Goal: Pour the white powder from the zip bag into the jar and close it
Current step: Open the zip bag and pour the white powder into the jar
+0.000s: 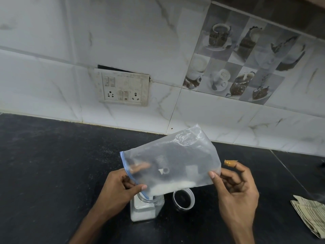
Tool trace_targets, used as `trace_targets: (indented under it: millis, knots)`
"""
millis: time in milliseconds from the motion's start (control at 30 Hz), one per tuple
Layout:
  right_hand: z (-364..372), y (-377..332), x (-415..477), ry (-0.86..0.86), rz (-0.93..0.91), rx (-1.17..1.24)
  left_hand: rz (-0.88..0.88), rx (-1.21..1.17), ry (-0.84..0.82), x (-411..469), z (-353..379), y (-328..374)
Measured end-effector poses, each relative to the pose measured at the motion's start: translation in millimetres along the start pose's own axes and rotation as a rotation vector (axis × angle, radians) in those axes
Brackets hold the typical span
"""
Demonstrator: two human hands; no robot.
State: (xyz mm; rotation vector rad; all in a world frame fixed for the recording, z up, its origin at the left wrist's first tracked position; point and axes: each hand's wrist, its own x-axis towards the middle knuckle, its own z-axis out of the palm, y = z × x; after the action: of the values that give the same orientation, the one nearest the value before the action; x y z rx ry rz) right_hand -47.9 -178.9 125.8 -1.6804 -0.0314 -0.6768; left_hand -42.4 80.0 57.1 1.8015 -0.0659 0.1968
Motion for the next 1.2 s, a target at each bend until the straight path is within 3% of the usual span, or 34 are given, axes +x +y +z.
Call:
trace_targets:
  millis: [400, 600, 800, 1200]
  knots:
    - [-1, 2, -1, -0.019, -0.024, -0.04, 0.015, -0.006, -0.003, 0, 1, 0]
    - [-10, 13, 3, -0.416, 0.154, -0.204, 0.024, -0.031, -0.01, 1, 2, -5]
    - [-14, 13, 3, -0.335, 0.141, -0.334, -0.013, -0.011, 0.017, 0, 3, -11]
    - [-10, 9, 1, -0.368, 0.205, -0.347, 0.007, -0.03, 0.001, 1, 1, -11]
